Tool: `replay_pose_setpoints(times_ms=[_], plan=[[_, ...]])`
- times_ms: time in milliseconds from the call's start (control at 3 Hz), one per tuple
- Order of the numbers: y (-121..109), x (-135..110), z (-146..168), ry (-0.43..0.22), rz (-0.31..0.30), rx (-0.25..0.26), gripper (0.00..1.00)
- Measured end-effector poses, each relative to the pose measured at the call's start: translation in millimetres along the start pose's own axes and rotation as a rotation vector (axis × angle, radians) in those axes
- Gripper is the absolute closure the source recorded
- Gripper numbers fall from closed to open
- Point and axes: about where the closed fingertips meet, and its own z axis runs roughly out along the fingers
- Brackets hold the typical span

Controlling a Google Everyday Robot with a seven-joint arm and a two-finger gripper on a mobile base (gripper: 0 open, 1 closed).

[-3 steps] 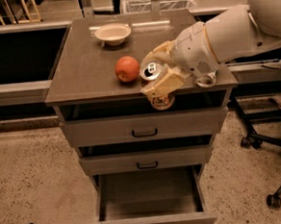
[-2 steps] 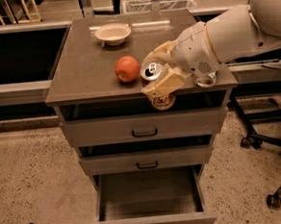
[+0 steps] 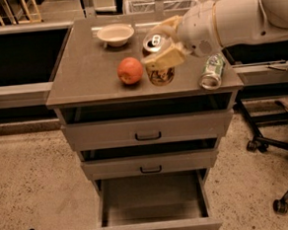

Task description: Pick orange can from bottom drawer and place on counter

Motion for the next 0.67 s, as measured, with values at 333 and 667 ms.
replay_pose_setpoints(times_ms=[333,667], plan=[[-48.2,7.4,7.3,0.004,0.08,0.081,1.0],[-88.5,38.6,11.4,0.036,0.229,0.17,1.0]])
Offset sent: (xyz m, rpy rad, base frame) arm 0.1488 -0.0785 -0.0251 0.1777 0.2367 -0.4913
